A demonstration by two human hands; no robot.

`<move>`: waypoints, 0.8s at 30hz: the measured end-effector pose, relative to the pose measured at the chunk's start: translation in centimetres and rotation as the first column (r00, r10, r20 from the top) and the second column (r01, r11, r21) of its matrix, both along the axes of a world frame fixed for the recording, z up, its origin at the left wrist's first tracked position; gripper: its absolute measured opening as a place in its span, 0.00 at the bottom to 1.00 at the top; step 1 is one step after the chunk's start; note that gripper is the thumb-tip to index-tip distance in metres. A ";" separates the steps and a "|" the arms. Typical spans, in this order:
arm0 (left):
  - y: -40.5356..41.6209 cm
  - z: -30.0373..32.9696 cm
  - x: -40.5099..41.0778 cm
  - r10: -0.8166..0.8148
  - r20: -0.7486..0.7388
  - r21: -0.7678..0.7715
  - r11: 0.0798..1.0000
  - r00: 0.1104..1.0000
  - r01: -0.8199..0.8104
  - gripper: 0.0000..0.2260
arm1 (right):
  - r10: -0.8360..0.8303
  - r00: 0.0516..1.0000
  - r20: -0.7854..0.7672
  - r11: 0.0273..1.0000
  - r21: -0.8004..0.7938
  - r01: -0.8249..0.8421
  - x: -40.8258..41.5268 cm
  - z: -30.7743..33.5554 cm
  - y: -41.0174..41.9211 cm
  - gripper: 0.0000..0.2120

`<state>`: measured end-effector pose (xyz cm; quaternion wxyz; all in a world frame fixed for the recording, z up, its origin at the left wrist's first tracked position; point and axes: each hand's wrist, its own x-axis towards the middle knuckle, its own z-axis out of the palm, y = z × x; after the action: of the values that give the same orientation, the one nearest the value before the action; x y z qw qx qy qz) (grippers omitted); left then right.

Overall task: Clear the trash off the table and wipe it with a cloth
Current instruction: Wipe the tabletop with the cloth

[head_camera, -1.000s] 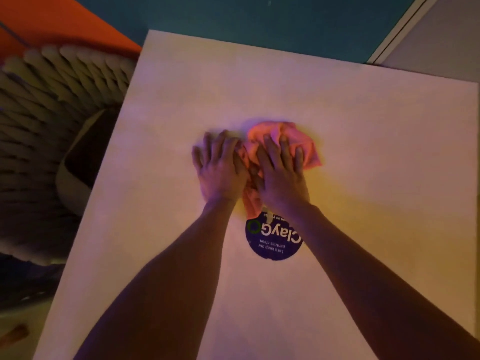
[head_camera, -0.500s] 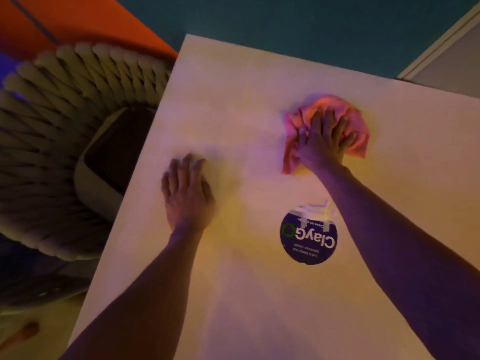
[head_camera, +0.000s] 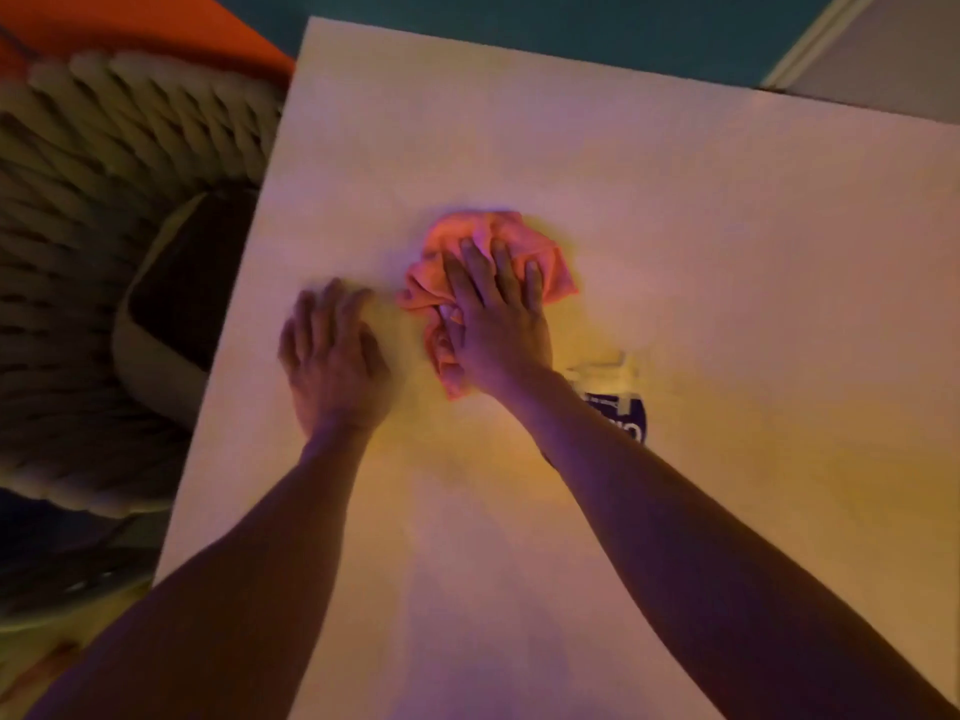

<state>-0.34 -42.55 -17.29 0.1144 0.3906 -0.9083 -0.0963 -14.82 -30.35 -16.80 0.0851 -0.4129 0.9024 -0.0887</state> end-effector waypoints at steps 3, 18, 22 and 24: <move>0.1 0.2 0.0 0.008 -0.004 0.011 1.000 1.000 -0.008 0.22 | -0.075 0.997 -0.011 0.997 0.033 0.076 -4.3 0.3 2.8 0.28; 5.4 -0.4 -1.9 0.007 -0.028 -0.017 1.000 1.000 -0.007 0.19 | -0.450 0.892 -0.046 0.891 0.040 0.452 -7.2 -0.5 26.2 0.27; 12.6 -0.3 -3.6 0.066 0.038 0.083 0.994 0.997 -0.069 0.21 | -0.415 0.909 -0.050 0.907 0.060 0.417 -1.0 0.0 29.4 0.27; 14.8 -0.2 -3.6 0.091 0.046 0.117 0.989 0.995 -0.095 0.22 | -0.408 0.911 -0.054 0.909 0.071 0.411 -0.7 0.3 30.0 0.28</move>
<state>-3.95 -27.72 -17.46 0.0769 0.4405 -0.8839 -0.1370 -15.55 -0.34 -16.49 0.0641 -0.2124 0.9732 -0.0604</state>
